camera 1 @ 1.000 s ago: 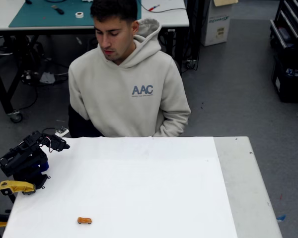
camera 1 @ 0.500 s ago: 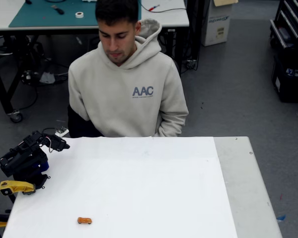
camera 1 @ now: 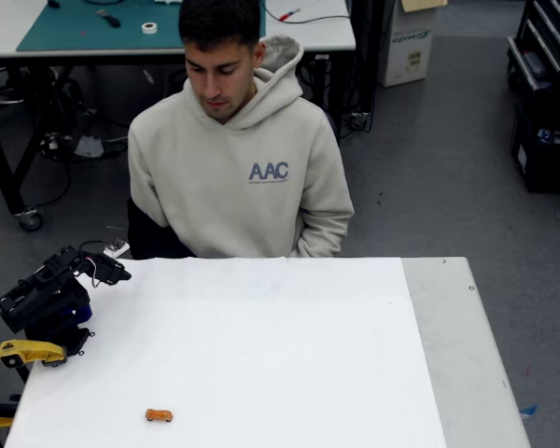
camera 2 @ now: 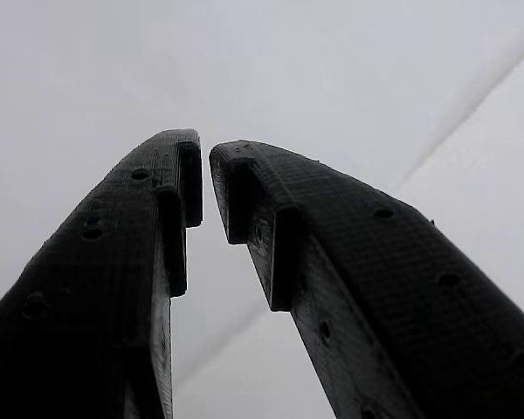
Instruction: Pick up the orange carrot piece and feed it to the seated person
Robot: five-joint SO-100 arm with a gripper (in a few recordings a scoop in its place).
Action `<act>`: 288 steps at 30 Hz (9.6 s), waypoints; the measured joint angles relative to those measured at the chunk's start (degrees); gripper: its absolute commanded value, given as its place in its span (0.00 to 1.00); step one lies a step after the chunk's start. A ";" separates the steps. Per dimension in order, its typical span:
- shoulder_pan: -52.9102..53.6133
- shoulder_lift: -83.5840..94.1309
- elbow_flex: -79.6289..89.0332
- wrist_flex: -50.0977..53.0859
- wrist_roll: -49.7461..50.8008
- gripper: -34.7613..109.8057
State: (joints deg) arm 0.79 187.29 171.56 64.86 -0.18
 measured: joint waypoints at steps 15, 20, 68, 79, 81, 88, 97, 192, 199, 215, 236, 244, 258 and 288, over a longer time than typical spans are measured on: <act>18.72 -24.61 -18.11 -12.92 0.00 0.22; 28.30 -37.09 -24.43 -16.35 0.00 0.22; 85.69 -88.15 -53.96 -30.59 -28.65 0.22; 84.99 -90.53 -54.14 -33.93 -28.65 0.23; 84.99 -90.53 -54.14 -33.93 -29.27 0.23; 84.99 -90.53 -54.14 -33.93 -29.71 0.26; 84.99 -90.53 -54.14 -33.93 -29.71 0.40; 76.90 -100.72 -76.73 -34.01 -29.71 0.22; 70.66 -100.72 -83.06 -34.01 -29.71 0.22; 50.62 -100.81 -98.61 -34.01 -50.89 0.22; 19.86 -100.81 -113.82 -34.01 -56.60 0.22; 10.20 -100.81 -114.26 -34.01 -56.60 0.22; 4.66 -103.54 -118.39 -39.90 -56.60 0.22; 1.58 -128.76 -145.81 -50.01 -56.69 0.22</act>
State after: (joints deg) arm 2.37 58.54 25.75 14.85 -56.87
